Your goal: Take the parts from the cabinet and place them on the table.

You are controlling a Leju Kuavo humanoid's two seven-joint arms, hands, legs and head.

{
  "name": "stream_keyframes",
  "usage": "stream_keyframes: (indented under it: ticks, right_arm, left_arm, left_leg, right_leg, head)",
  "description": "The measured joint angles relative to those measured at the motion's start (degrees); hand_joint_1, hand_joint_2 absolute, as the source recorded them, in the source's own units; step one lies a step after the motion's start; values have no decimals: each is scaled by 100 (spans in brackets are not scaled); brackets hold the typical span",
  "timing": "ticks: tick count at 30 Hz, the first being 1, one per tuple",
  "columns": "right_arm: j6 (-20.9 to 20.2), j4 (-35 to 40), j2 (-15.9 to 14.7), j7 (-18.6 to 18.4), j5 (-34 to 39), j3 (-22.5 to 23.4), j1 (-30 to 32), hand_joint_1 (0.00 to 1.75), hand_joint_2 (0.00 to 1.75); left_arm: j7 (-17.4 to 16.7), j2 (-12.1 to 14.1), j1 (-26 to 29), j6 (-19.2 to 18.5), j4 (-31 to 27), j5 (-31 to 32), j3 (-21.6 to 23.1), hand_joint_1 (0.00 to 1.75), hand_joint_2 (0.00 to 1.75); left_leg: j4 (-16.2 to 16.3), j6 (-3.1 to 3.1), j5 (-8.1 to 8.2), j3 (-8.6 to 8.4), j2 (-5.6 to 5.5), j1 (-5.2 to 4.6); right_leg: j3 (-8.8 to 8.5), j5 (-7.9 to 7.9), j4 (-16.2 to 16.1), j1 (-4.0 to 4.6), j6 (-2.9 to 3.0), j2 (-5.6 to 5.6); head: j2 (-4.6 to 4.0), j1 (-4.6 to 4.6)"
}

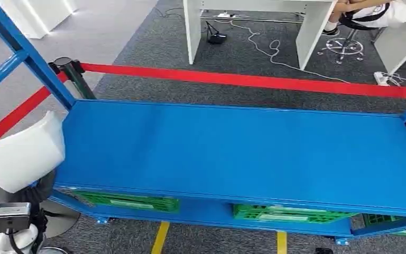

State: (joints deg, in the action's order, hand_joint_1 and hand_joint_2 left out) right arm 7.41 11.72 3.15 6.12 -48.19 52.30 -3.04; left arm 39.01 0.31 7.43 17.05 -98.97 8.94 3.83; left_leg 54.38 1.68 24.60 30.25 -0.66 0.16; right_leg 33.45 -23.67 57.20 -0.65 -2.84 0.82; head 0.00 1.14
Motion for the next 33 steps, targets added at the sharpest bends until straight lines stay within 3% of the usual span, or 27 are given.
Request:
stream_keyframes:
  ticks: [1,2,4,5,6,7,9,10,11,13,15,16,17,19,20,21,22,23,25,26,27,29,31,33]
  right_arm:
    - [0,0,-2,9,0,4,-2,0,0]
    - [0,0,-2,9,0,15,-4,0,0]
    - [0,0,-4,17,0,37,-2,0,0]
    - [0,0,-4,24,0,37,2,0,0]
    - [2,0,-7,26,4,44,2,0,0]
    - [4,0,-37,31,7,52,-1,0,0]
    - [11,4,-74,31,7,77,-20,0,0]
    - [18,4,-77,31,7,85,-38,0,0]
    - [17,2,-63,37,7,85,-65,0,0]
    - [39,2,-70,68,35,107,-71,0,0]
    - [87,2,-68,120,59,142,-72,0,0]
    - [105,2,-68,136,70,151,-72,0,0]
    - [116,2,-70,151,74,166,-73,0,0]
    - [122,2,-70,168,77,186,-72,0,0]
    - [122,2,-70,188,87,188,-65,0,0]
    - [122,2,-70,208,90,192,-61,0,0]
    - [127,2,-70,232,96,199,-59,0,0]
    - [142,2,-70,243,109,216,-59,0,0]
    - [177,4,-72,247,142,260,-61,0,0]
    - [179,4,-72,245,171,291,-55,0,0]
    - [181,11,-101,229,206,321,-49,0,0]
    - [177,20,-149,186,243,389,-44,0,0]
    - [162,28,-186,186,258,452,-42,0,0]
    - [135,28,-179,186,216,466,-28,0,0]
  left_arm:
    - [0,-15,-3,58,-30,30,45,175,175]
    - [0,-15,-4,114,-59,28,83,175,175]
    - [0,-11,-3,192,-76,8,131,175,175]
    - [0,-13,-7,225,-76,2,168,175,175]
    - [0,-11,-7,249,-76,-18,199,175,175]
    - [0,-9,-10,256,-76,-44,242,175,175]
    - [0,-7,-23,260,-76,-46,282,175,175]
    - [0,-2,-37,266,-76,-46,288,175,175]
    - [0,11,-47,275,-76,-46,288,175,175]
    - [0,35,-54,288,-76,-50,291,175,175]
    - [0,59,-33,286,-78,-51,304,175,175]
    - [0,74,-32,290,-78,-53,304,175,175]
    - [0,83,-33,293,-78,-51,308,175,175]
    - [0,103,-32,299,-78,-51,319,175,175]
    - [0,107,-25,304,-78,-51,321,175,175]
    - [0,109,-15,317,-78,-50,323,175,175]
    - [0,109,-3,319,-78,-57,323,175,175]
    - [0,109,0,317,-78,-81,323,175,175]
    - [0,109,-8,295,-78,-145,323,175,175]
    - [0,109,-20,275,-78,-164,323,175,175]
    - [0,107,-20,262,-78,-175,323,175,175]
    - [0,112,-21,260,-78,-190,323,175,175]
    - [0,109,-36,271,-78,-193,321,175,175]
    - [0,107,-50,303,-79,-197,319,175,175]
  left_leg:
    - [-85,-31,-50,-43,25,30]
    - [-102,-13,-70,-41,31,48]
    - [-95,-14,-69,-23,49,57]
    - [-90,-17,-70,-15,55,60]
    - [-83,-27,-70,-9,55,71]
    - [-71,-56,-66,-6,54,93]
    - [-9,-146,-33,-1,50,167]
    - [55,-215,-1,17,51,174]
    - [86,-266,12,73,38,154]
    - [171,-313,-10,95,24,134]
    - [185,-376,-4,148,20,162]
    - [274,-384,116,191,30,169]
    - [547,-378,349,312,35,159]
    - [1500,-363,870,721,35,131]
    - [1884,-342,1017,879,35,124]
    - [2014,-317,1020,914,35,112]
    - [1901,-273,893,823,35,90]
    - [1592,-218,700,634,35,65]
    - [626,-70,361,39,34,-17]
    - [282,-11,431,-174,46,-64]
    - [301,-82,342,-130,67,-60]
    - [266,-82,329,-76,59,-88]
    - [177,-27,208,-56,72,-38]
    - [178,51,126,38,74,-37]
  right_leg:
    - [72,-103,61,2,-16,-21]
    - [181,-333,352,3,-43,-22]
    - [545,-759,1240,-34,-95,-30]
    - [683,-860,1569,-53,-126,-33]
    - [704,-815,1646,-70,-151,-37]
    - [582,-638,1443,-86,-185,-40]
    - [24,-165,460,-143,-277,-57]
    - [-181,-223,76,-160,-359,-57]
    - [-241,-203,141,-111,-269,18]
    - [-147,-255,190,-129,-91,39]
    - [-67,-238,237,-124,16,32]
    - [-44,-217,236,-119,73,24]
    - [-12,-191,228,-110,116,20]
    - [77,-137,226,-74,192,1]
    - [122,-111,226,-47,219,-9]
    - [158,-83,227,-22,224,-11]
    - [196,-55,227,0,227,-11]
    - [227,-25,226,22,225,-10]
    - [273,36,226,43,208,-6]
    - [301,62,230,71,179,-7]
    - [304,97,217,62,152,-15]
    - [313,171,189,35,69,-30]
    - [367,155,206,30,8,-33]
    - [567,-403,750,23,-34,-38]
  head:
    - [0,13]
    - [0,39]
    - [0,41]
    - [0,46]
    - [0,44]
    - [0,39]
    - [0,41]
    - [0,52]
    - [0,92]
    - [0,39]
    - [0,26]
    - [0,11]
    - [0,2]
    - [0,-4]
    - [0,-7]
    - [0,-2]
    - [0,-7]
    - [0,-4]
    - [0,-2]
    - [0,-4]
    - [0,13]
    - [0,-5]
    - [0,-11]
    - [0,24]
